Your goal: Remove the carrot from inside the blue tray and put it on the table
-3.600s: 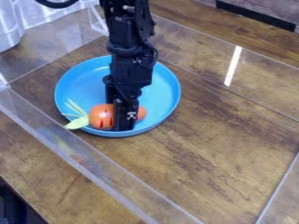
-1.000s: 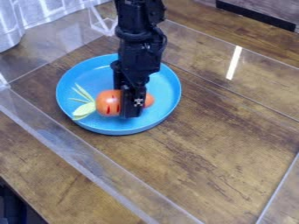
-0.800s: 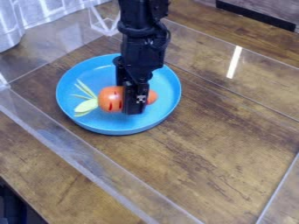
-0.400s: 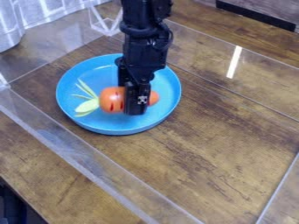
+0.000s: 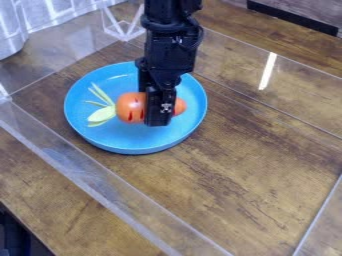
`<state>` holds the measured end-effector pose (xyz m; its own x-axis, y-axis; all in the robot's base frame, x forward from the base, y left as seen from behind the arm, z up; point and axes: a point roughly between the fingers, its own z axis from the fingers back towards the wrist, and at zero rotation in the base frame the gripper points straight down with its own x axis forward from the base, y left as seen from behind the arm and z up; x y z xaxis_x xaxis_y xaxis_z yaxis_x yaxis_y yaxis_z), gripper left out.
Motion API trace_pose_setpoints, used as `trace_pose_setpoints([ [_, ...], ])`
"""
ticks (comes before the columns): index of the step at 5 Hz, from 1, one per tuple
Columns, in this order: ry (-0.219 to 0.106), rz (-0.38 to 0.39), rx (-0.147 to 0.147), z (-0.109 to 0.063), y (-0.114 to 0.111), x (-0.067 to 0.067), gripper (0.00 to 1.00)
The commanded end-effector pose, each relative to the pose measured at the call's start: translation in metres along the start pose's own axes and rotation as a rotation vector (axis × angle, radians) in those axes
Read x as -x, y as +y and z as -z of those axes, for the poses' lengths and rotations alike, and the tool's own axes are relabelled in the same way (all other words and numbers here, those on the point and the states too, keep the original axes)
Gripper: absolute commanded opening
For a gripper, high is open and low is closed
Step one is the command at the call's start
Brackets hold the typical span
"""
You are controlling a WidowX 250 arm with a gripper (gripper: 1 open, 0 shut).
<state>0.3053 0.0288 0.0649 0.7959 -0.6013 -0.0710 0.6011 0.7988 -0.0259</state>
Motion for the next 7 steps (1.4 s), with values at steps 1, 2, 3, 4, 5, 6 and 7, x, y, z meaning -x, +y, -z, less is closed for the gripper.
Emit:
trace_pose_setpoints([
  [1,-0.081,0.031,-0.072,-0.031,0.001,-0.012,0.0],
  [2,-0.082,0.042,-0.07,-0.03,0.0,-0.015,0.0],
  [3,-0.081,0.05,-0.069,-0.028,-0.001,-0.016,0.0],
  [4,-0.079,0.059,-0.067,-0.026,-0.001,-0.017,0.0],
  [5,-0.078,0.067,-0.065,-0.024,-0.002,-0.019,0.0],
  [6,-0.076,0.075,-0.063,-0.022,-0.002,-0.02,0.0],
  [7,-0.077,0.1,-0.066,-0.024,-0.01,-0.027,0.0],
])
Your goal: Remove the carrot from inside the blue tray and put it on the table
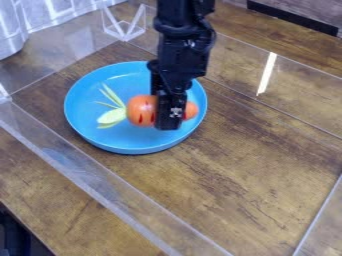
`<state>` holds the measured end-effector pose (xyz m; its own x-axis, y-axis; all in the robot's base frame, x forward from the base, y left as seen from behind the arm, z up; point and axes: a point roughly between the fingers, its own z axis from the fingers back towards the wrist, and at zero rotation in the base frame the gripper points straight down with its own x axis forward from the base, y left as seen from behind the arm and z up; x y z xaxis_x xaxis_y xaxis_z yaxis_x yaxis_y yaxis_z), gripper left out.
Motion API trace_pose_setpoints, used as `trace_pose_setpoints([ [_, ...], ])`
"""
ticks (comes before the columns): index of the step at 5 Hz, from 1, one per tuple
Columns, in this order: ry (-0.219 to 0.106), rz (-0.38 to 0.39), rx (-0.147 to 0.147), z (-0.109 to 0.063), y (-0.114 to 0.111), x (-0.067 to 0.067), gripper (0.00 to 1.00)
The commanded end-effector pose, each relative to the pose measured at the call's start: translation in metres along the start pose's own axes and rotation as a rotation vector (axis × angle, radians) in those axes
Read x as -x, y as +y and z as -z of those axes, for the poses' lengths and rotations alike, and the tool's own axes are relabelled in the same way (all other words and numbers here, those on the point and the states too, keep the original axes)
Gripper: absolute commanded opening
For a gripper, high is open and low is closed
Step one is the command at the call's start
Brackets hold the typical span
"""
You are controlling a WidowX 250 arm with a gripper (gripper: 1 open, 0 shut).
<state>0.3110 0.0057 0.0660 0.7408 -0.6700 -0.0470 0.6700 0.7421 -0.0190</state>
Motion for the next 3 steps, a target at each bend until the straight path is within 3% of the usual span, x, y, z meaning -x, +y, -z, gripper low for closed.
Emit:
trace_pose_setpoints([
  [1,-0.055,0.045,-0.061,-0.0239,-0.0035,-0.0195,0.0],
  [3,-0.052,0.076,-0.069,-0.0326,-0.0131,-0.0278,0.0],
])
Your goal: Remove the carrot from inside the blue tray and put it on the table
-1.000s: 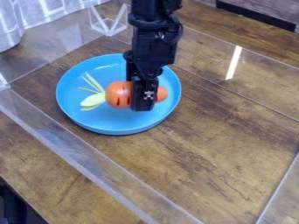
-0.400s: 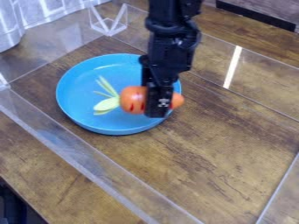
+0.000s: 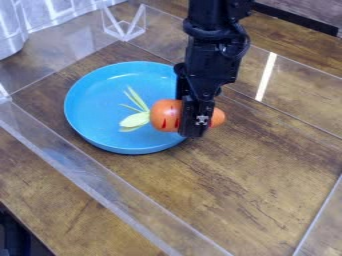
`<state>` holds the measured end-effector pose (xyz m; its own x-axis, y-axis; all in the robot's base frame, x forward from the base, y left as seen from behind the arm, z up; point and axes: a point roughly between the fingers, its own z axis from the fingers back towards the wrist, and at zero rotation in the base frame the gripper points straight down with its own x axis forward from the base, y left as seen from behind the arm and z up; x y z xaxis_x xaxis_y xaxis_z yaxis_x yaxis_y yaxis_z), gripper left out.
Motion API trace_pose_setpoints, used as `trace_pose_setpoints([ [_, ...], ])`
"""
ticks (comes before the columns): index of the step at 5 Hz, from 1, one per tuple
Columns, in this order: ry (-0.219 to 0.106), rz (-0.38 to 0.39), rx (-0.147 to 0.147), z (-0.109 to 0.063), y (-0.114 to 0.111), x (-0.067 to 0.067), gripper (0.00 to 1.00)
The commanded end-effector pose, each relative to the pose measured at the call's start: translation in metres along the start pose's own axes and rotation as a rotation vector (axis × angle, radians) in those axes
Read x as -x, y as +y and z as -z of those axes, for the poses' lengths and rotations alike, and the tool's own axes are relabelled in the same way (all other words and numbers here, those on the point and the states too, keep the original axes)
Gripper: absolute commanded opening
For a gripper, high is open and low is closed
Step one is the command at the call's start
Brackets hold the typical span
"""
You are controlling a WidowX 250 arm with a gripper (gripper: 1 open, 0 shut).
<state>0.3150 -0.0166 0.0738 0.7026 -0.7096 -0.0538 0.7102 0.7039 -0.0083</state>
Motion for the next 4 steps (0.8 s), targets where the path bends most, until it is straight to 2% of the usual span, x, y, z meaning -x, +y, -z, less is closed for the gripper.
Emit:
trace_pose_setpoints([
  [1,-0.057,0.039,-0.059,-0.027,-0.002,-0.014,0.0],
  [4,-0.063,0.097,-0.057,-0.025,-0.02,-0.032,0.0],
])
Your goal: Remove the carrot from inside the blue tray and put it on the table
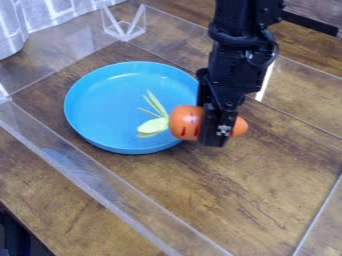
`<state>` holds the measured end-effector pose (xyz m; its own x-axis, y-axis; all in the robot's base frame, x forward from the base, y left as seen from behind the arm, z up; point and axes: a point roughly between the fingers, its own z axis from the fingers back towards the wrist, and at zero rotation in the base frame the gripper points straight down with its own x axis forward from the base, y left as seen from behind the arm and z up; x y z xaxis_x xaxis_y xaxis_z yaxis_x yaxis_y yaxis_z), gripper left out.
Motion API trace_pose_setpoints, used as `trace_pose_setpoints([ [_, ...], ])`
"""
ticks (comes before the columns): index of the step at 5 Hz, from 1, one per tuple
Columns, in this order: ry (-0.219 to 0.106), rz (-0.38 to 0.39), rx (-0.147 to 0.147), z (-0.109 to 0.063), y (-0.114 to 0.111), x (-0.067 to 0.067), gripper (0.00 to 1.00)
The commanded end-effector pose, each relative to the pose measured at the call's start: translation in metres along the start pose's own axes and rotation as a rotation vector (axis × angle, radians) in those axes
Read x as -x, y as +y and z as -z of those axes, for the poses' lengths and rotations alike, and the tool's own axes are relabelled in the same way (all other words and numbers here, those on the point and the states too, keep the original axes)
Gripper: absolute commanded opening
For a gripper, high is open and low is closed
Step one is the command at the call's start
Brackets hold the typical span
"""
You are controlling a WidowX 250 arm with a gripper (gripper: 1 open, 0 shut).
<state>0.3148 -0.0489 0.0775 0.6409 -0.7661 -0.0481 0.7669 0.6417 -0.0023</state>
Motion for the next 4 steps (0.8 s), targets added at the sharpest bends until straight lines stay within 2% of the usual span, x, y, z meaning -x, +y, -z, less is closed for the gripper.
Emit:
trace_pose_setpoints([
  [1,-0.061,0.022,-0.042,-0.017,-0.002,-0.014,0.0],
  [4,-0.085,0.03,-0.018,0.002,-0.01,-0.02,0.0],
])
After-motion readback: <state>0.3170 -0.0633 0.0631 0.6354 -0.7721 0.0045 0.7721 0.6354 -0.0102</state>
